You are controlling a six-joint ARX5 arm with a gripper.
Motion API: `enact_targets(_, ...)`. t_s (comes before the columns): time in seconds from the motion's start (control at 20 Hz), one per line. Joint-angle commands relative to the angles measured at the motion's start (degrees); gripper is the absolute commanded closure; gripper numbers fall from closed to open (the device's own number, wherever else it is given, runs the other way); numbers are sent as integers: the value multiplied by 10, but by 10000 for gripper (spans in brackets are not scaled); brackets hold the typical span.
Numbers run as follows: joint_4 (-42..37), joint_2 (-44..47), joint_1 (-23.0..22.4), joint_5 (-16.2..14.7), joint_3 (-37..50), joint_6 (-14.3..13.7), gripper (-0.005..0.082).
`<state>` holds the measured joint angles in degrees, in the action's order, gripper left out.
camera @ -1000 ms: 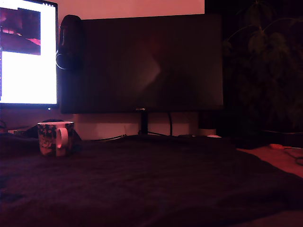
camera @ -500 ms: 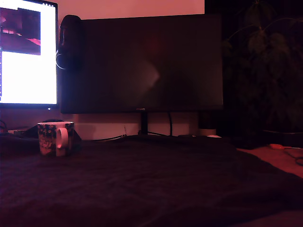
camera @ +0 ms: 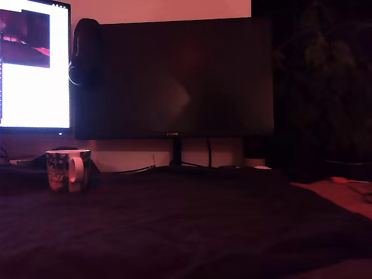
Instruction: Pick up the coffee capsules on the table and drop them inside the coffee cup
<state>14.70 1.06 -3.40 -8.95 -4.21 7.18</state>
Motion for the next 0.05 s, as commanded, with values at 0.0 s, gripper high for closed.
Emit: enact_targets(0.0,11,-16,-3,1,13,3,793)
